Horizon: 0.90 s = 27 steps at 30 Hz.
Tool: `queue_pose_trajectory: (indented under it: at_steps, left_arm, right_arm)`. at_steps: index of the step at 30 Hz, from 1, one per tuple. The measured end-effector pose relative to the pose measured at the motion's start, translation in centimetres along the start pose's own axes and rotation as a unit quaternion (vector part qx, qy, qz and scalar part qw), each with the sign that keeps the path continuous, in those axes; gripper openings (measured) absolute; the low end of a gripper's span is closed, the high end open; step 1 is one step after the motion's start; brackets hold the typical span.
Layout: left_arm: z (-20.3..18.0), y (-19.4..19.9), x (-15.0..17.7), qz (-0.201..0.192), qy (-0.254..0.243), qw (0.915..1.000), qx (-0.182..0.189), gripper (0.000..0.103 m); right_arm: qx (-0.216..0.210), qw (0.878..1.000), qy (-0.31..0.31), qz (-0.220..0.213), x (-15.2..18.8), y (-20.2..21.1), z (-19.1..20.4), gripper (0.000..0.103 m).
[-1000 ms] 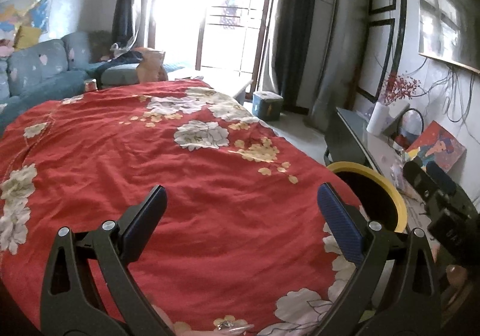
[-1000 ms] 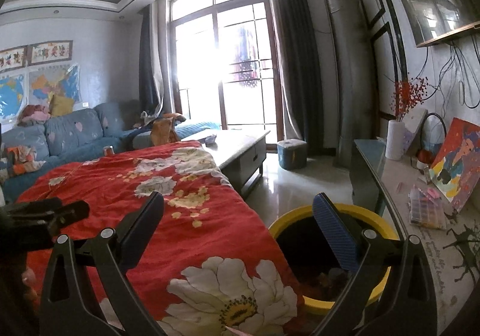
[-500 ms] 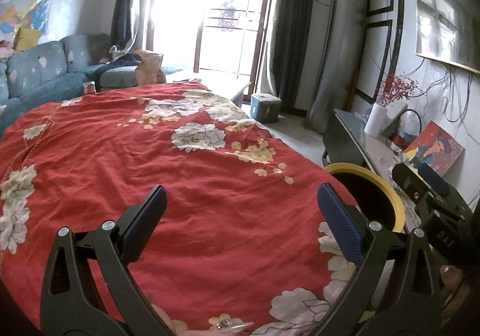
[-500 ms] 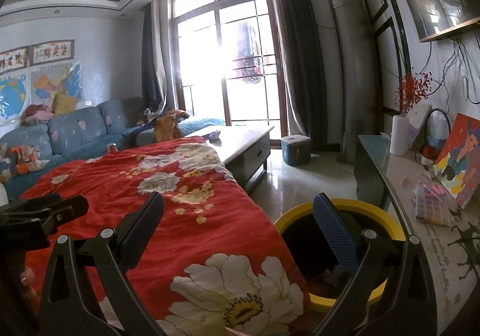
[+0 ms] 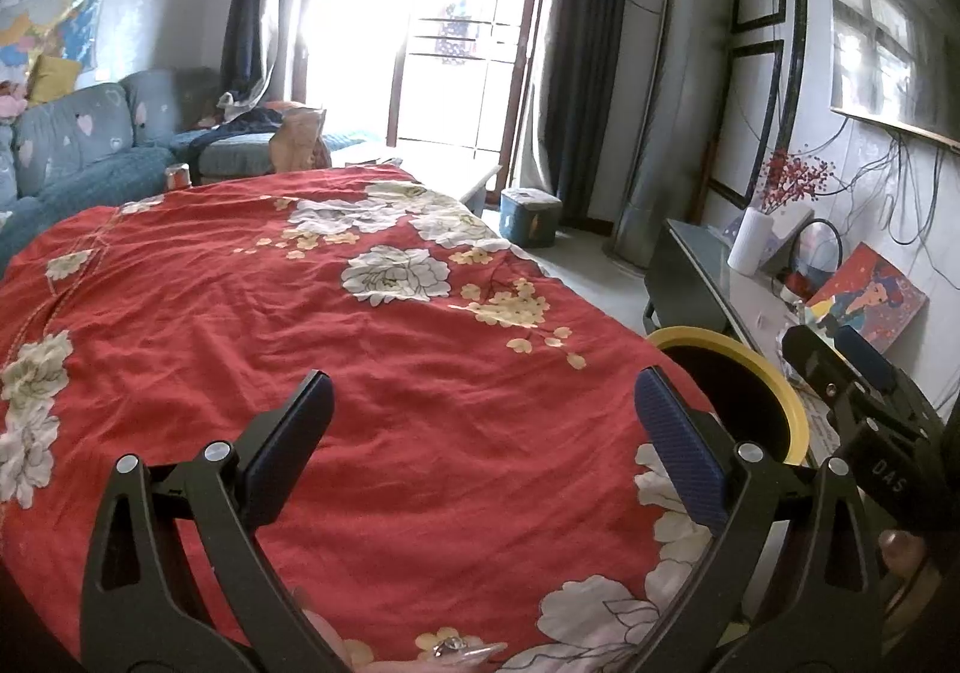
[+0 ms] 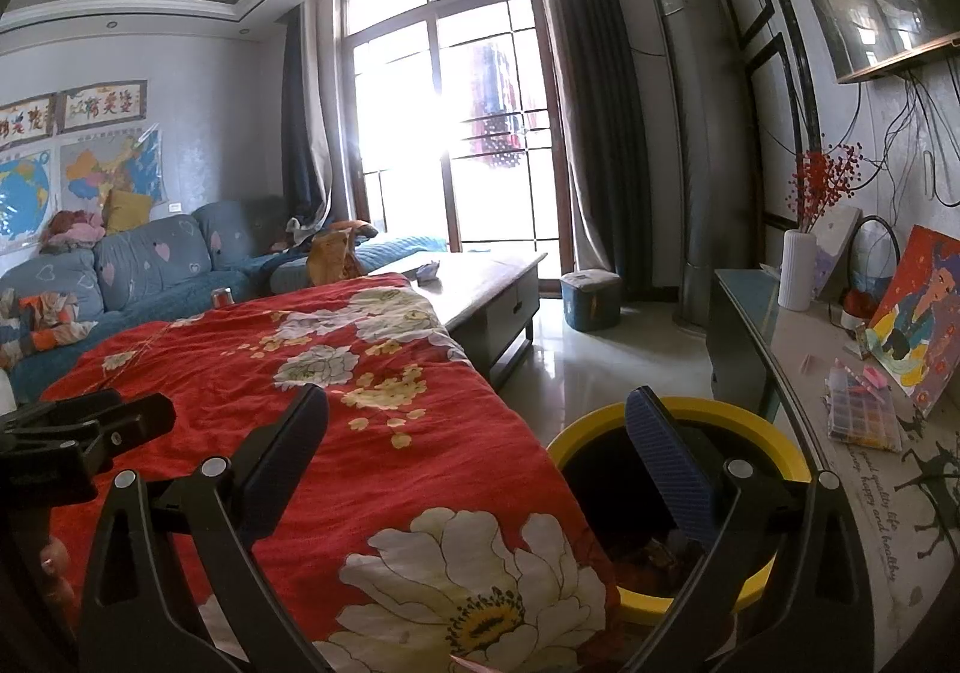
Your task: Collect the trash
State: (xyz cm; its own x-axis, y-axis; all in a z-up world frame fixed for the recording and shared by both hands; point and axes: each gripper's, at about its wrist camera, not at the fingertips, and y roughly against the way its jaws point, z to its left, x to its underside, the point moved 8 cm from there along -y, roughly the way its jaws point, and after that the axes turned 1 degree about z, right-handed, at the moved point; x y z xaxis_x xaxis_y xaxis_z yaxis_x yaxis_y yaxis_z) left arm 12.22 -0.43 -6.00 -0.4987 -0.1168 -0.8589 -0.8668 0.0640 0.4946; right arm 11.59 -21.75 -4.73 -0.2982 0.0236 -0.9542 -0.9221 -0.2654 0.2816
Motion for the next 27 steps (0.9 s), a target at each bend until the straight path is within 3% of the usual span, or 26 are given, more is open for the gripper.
queue_pose_trajectory:
  at_steps: [27]
  left_arm:
    - [-0.52,0.08,0.04,-0.001,-0.001,1.0000,0.006,0.092]
  right_arm:
    - [0.002,1.000,-0.003,0.004,0.12,0.20,-0.53,0.097]
